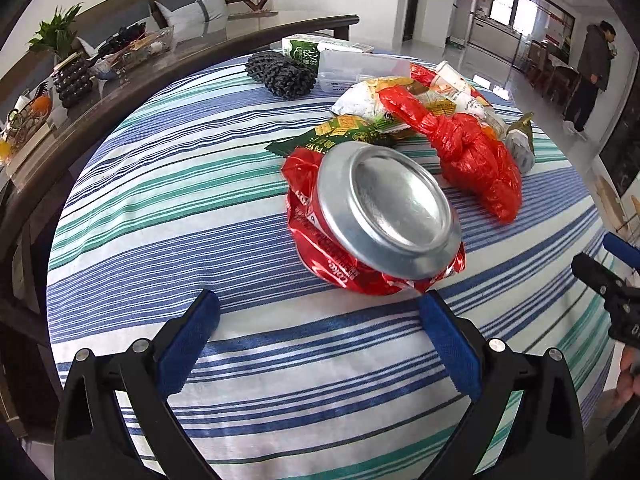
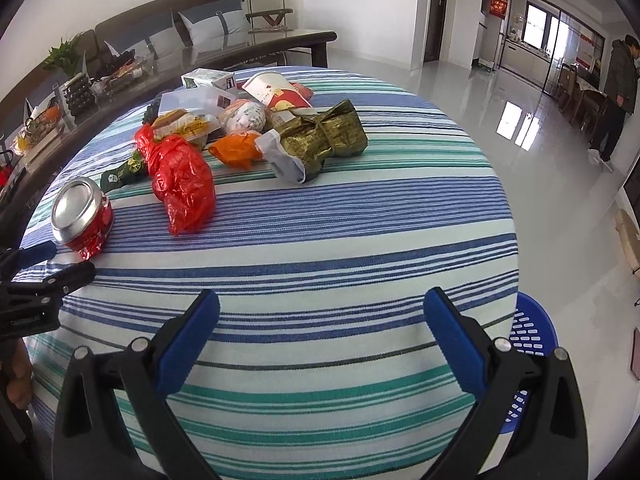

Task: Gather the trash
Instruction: 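Reach the left tool to the crushed red can and grasp it, then grasp the red plastic bag with the right tool while the left tool lifts the can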

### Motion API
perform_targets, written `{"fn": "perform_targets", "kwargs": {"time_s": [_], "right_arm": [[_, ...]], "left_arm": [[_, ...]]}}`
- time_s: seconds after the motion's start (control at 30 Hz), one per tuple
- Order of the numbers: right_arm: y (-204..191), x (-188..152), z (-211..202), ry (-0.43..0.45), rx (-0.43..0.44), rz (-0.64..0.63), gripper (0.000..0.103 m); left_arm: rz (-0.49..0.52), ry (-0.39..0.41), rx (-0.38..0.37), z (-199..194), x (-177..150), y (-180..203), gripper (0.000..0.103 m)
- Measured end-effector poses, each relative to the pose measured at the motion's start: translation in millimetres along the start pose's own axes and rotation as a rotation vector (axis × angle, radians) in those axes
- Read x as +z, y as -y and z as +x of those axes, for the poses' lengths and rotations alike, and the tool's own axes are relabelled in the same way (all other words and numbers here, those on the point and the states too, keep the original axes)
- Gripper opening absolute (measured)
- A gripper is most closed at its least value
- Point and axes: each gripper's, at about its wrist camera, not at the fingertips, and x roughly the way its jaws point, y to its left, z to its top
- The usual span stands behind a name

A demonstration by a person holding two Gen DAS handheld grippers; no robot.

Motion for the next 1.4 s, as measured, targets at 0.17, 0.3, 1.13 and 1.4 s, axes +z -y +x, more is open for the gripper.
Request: {"fn": "perform_targets", "kwargs": {"time_s": [0.17,0.3,1.13,1.4], "right_arm": [[-8,-3,-2,-0.002,0.016,-0.02,0.098],[-14,-5,3,-0.013,0.019,-0.027,0.098],[-68,69,35,-0.051,0.295,-0.274,0.098],[-105,86,65,-0.113,0.274,-0.439,0.05]], "left_arm": [[-0.036,-0.033,-0.046,-15,-9,-5,0.098],[-0.064,0.067,-0.122,-32,1,13,0.098],[-0.072,0.001,-0.151,9,28,-21,0.098],[-0.012,0.018,-0.134,7,32,-23,0.071]]}}
